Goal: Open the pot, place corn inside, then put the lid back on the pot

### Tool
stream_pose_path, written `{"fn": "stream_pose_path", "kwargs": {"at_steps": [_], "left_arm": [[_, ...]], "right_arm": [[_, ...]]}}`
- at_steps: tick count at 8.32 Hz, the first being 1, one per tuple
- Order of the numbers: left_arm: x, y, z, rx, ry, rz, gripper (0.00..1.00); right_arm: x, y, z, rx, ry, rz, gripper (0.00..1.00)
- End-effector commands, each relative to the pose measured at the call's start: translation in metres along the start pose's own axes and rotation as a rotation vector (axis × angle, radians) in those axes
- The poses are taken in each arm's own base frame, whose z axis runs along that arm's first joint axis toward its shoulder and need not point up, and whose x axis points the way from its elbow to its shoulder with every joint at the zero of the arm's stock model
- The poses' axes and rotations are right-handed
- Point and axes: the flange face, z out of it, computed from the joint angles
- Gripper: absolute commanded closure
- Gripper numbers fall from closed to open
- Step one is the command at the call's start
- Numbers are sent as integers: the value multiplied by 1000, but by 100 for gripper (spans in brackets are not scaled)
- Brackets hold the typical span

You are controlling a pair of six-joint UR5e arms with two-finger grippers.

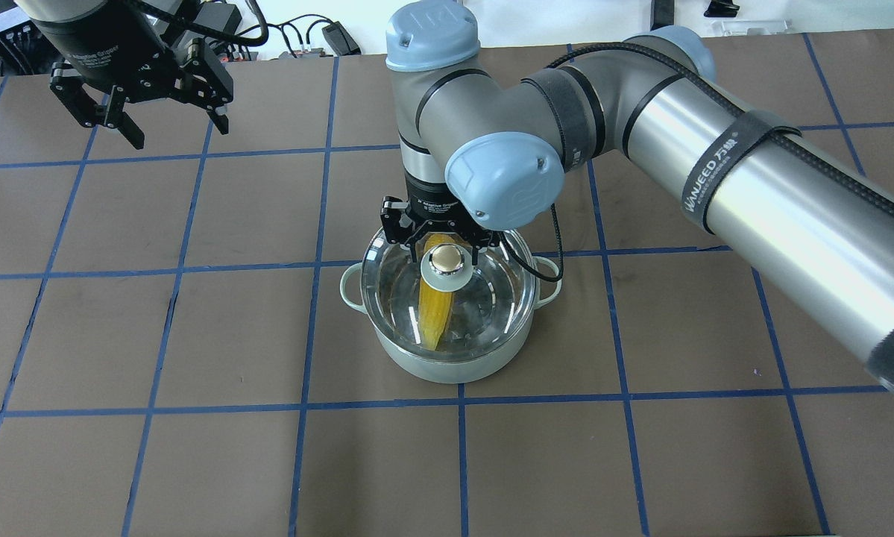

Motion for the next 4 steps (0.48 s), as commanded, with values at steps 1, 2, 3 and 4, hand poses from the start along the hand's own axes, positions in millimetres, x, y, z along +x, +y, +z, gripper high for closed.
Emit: {"fn": "stream_pose_path", "kwargs": {"at_steps": [1, 2, 3, 4], "left_arm": [[0, -1, 2, -3, 1, -1, 0], [0, 0, 1, -4, 0, 1, 0], [0, 0, 2, -4, 0, 1, 0], [0, 0, 1, -4, 0, 1, 0]], "right_arm": [[1, -1, 1, 5, 8, 10, 19], [0, -1, 1, 3, 5, 16, 29], [1, 0, 0, 3, 5, 16, 38], [1, 0, -1, 6, 7, 17, 43]]}}
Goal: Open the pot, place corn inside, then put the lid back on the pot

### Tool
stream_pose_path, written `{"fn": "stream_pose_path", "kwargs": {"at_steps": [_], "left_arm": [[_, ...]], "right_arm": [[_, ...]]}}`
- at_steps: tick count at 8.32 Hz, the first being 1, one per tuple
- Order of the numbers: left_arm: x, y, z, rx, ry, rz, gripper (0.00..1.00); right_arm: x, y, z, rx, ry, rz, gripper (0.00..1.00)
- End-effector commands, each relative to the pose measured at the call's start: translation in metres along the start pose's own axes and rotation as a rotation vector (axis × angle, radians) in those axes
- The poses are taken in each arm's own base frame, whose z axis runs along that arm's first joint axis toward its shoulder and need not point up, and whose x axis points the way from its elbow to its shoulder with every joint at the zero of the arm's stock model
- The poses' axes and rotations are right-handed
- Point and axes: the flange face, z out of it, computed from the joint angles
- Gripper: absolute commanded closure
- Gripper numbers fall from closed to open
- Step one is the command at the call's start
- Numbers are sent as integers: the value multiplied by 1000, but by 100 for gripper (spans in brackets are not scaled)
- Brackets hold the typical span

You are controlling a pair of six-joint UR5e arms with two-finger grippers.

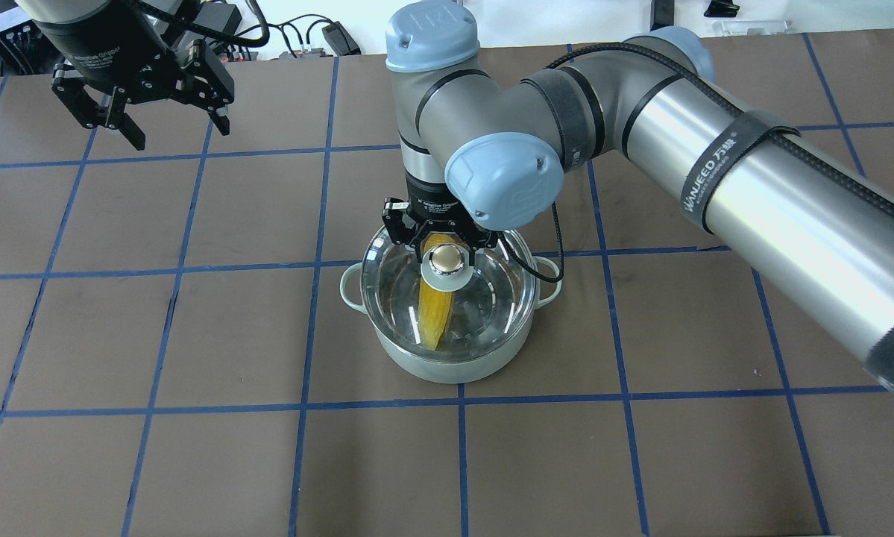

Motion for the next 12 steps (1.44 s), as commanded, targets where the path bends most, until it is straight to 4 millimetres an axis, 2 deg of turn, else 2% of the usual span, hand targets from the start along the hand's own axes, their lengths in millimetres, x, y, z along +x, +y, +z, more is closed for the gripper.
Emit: {"fn": "stream_pose_path", "kwargs": {"at_steps": [1, 3, 6, 11, 12], "left_arm": [[0, 0, 0, -2, 0, 0, 0], [0, 0, 1, -2, 0, 2, 0], [0, 0, -1, 3, 0, 2, 0], [0, 0, 0, 1, 0, 0, 0], [0, -1, 2, -2, 0, 0, 0]], "right_arm": [[1, 1, -3, 6, 4, 3, 50], [2, 2, -3, 7, 8, 3, 56], [2, 2, -3, 4, 10, 5, 59], [1, 0, 0, -2, 12, 4, 58], [1, 0, 1, -3, 10, 4, 51]]}}
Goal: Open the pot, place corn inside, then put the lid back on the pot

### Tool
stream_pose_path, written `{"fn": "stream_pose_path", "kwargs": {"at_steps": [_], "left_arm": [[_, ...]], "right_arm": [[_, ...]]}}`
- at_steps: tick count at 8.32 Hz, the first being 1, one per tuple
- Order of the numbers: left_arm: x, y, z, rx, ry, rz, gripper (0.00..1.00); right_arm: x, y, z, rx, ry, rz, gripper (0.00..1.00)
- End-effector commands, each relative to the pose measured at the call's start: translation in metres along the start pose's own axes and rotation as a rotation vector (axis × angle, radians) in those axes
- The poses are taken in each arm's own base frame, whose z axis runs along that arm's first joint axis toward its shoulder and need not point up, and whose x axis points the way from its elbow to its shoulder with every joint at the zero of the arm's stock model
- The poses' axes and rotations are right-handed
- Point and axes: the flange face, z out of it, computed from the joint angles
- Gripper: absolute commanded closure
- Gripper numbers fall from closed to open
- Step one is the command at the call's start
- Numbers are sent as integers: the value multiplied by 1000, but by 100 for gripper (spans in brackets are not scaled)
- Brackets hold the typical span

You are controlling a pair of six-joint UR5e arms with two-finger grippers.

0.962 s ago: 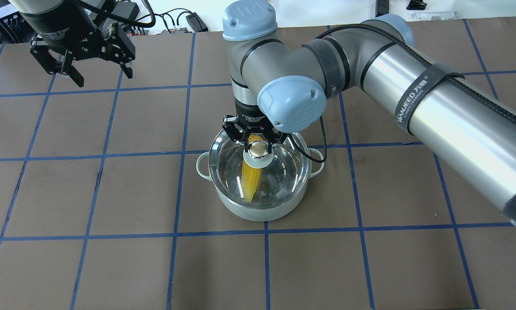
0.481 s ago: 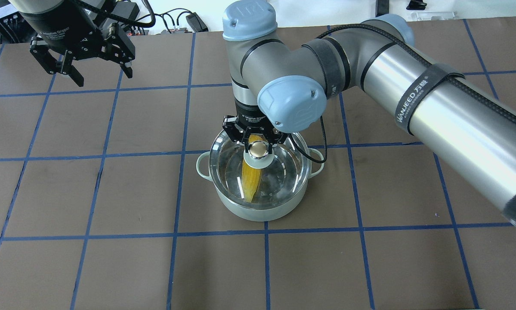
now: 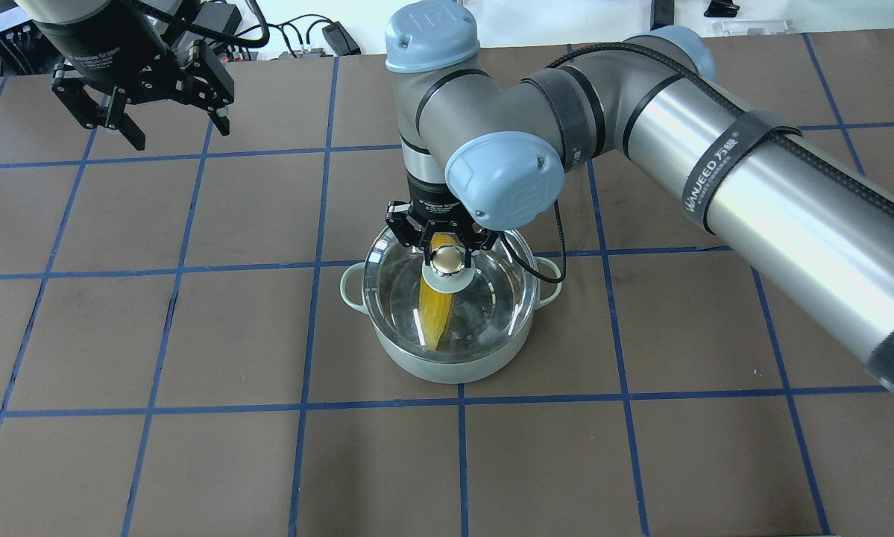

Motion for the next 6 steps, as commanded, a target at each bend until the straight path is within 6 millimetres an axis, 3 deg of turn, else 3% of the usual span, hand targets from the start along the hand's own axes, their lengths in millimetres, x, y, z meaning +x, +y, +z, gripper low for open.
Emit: {"fn": "stream_pose_path", "kwargs": {"at_steps": [1, 2, 4, 5, 6], "left_arm": [[0, 0, 1, -3, 0, 1, 0], [0, -2, 2, -3, 1, 0, 0], [0, 0, -2, 5, 0, 0, 0], [0, 0, -2, 6, 2, 0, 0], [0, 2, -4, 9, 1, 0, 0]], "right_arm": [[-1, -1, 1, 0, -5, -1, 22], [-1, 0, 0, -5, -14, 0, 0], [1, 3, -6, 2, -14, -2, 0], [6, 6, -19, 22, -19, -3, 0], [21, 12, -49, 67, -43, 4, 0]]}}
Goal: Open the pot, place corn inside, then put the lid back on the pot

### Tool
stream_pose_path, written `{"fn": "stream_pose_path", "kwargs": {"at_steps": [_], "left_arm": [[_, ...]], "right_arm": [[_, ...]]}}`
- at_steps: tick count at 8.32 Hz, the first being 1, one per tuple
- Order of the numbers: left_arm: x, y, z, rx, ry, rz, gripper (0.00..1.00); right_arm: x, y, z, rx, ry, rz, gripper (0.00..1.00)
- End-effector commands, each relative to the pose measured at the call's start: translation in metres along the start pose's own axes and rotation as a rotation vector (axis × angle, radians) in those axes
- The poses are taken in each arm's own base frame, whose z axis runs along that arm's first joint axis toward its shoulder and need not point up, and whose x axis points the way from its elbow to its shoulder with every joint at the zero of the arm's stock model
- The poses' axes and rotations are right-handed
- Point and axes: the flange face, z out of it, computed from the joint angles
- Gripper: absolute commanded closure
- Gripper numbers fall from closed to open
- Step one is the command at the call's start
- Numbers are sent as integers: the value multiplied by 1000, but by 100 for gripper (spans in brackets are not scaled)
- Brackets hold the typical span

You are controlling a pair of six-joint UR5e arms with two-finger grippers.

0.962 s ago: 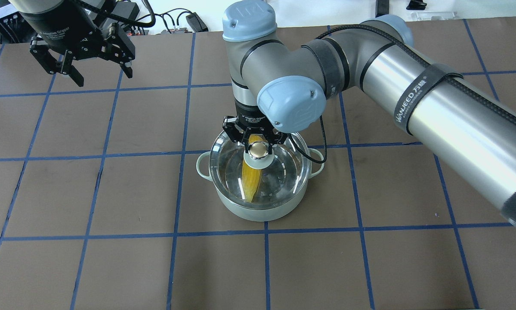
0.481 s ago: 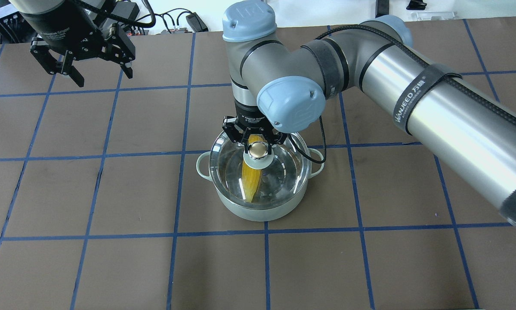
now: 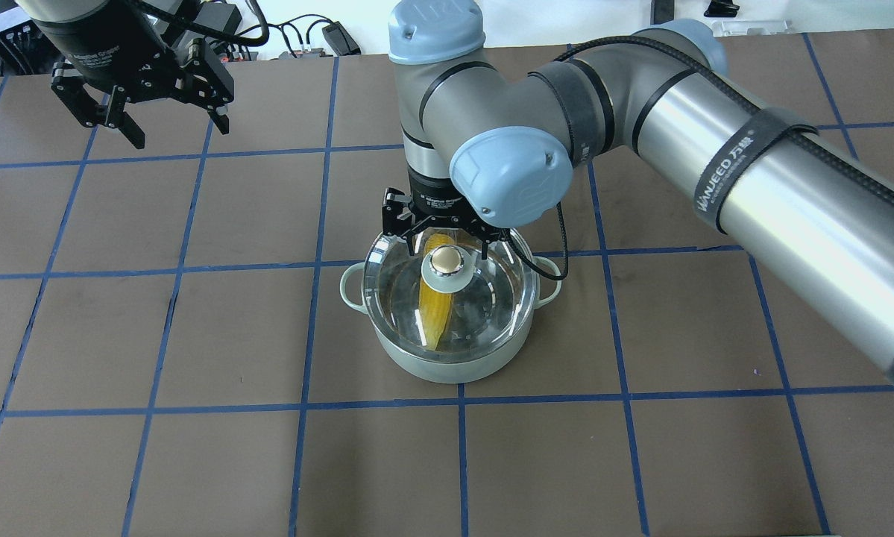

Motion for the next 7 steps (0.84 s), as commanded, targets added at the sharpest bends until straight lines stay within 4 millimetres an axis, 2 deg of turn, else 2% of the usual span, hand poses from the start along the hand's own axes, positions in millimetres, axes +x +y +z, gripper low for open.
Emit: {"fn": "stream_pose_path", "kwargs": {"at_steps": [1, 3, 4, 5, 6, 7], "left_arm": [[0, 0, -4, 8, 2, 8, 0], [2, 10, -17, 32, 4, 18, 0], [7, 20, -26, 43, 3, 29, 0], [11, 22, -26, 43, 3, 40, 0], [11, 22, -29, 49, 4, 41, 0], [12, 21, -26, 49, 4, 40, 0]], "right_arm": [[44, 11, -70, 89, -51, 45, 0], [123, 9, -121, 108, -54, 62, 0], [168, 5, -141, 115, -57, 60, 0], [210, 2, -159, 144, -64, 87, 0], [235, 7, -172, 161, -66, 88, 0], [247, 6, -176, 170, -57, 89, 0]]}}
